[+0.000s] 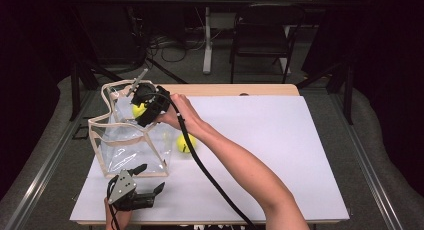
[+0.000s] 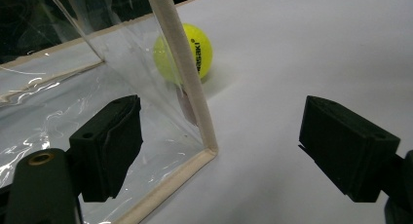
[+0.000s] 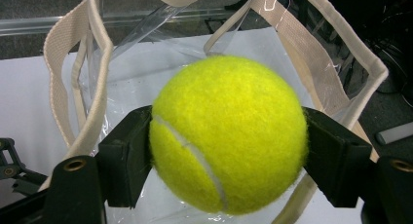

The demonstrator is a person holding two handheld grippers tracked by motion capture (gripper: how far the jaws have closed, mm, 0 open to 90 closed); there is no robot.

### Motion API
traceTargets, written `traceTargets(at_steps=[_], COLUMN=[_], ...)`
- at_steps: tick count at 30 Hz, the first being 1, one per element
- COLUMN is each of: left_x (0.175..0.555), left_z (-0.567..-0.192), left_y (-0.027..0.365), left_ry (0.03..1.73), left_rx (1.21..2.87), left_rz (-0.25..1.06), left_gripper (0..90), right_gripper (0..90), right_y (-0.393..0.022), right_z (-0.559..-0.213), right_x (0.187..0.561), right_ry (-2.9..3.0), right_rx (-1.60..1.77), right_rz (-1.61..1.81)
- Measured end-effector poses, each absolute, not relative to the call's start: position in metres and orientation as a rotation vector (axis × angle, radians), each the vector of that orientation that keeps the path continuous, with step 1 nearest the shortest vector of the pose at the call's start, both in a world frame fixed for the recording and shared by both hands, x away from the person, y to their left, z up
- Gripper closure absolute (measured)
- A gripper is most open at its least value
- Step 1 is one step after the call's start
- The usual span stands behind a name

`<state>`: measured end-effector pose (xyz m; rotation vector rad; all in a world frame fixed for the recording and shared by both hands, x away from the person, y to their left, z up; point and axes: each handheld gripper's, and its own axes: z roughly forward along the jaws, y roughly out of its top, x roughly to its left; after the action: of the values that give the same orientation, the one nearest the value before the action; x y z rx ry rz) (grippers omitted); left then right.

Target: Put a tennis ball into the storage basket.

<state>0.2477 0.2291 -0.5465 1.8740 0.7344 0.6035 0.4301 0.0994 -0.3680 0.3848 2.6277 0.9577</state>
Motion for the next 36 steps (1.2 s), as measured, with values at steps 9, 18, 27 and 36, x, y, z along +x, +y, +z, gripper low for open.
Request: traceTargets(at_steps=[9, 18, 27, 36], left_x=[0.247, 0.247, 0.248, 0.248], left_z=[-0.546, -0.546, -0.546, -0.546], left_y=[0.230, 0.229, 0.229, 0.229], left_ry=[0.734, 0.733, 0.734, 0.734], left_rx=[1.874, 1.874, 1.875, 1.876], left_rz=[0.604, 0.603, 0.601, 0.603], left_gripper=[15.9, 15.9, 15.9, 15.9], right_gripper=[19.0, 4.4, 0.8, 0.2], right_y=[0.099, 0.076, 0.052, 0.028], right_z=[-0.366, -0.349, -0.352, -0.353], right_x=[0.431, 0.428, 0.429, 0.426], right_ry=[2.599, 2.566, 2.583, 2.568], right_rx=[0.415, 0.434, 0.454, 0.457], right_rz=[0.975, 1.141, 1.182, 1.236])
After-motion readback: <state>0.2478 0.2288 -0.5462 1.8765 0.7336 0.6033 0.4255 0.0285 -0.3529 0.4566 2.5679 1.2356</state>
